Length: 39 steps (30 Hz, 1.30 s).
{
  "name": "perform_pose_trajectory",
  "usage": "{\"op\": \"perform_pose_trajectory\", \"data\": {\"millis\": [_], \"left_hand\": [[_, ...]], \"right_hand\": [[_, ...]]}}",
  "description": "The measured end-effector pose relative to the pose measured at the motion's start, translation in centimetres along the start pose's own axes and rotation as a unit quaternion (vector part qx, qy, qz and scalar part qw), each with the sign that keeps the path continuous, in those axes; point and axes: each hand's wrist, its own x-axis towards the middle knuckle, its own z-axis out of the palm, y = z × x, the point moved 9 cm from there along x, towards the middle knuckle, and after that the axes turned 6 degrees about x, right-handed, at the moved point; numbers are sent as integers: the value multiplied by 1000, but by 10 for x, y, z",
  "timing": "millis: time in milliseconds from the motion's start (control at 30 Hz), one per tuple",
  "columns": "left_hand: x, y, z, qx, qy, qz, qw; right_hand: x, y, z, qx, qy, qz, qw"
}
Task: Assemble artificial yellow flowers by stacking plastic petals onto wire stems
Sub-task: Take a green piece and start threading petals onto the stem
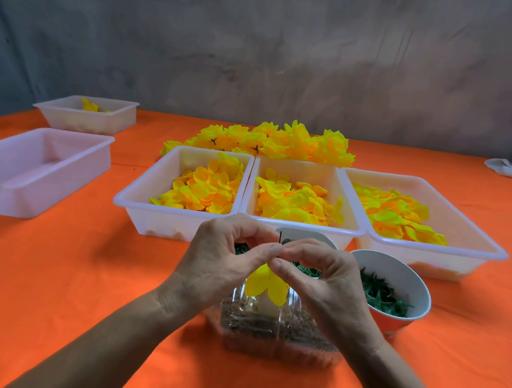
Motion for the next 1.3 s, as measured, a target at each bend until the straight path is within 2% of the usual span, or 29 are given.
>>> {"op": "perform_pose_trajectory", "data": {"millis": [367, 433, 533, 600, 700, 967, 1133, 1300], "left_hand": [[8, 4, 3, 3, -23, 23, 999], [7, 2, 4, 3, -23, 16, 1000], [2, -7, 6, -16, -29, -10, 999], [-3, -15, 7, -14, -23, -31, 999], [-7, -19, 7, 18, -11, -28, 999], [-7, -16, 8, 50, -16, 6, 999], [-3, -8, 11, 78, -34, 50, 995], [-4, -3, 12, 92, -40, 65, 993]], "right_hand": [[-5, 24, 1, 48, 39, 54, 997], [-7, 28, 3, 66, 25, 76, 995], [-14, 33, 4, 163, -20, 124, 979], [-16, 31, -4, 178, -17, 115, 977], [-14, 25, -8, 147, -6, 78, 986], [-6, 23, -4, 98, 0, 52, 994], [-5, 18, -5, -16, -5, 7, 1000], [-5, 14, -3, -44, -13, 1, 999]]}}
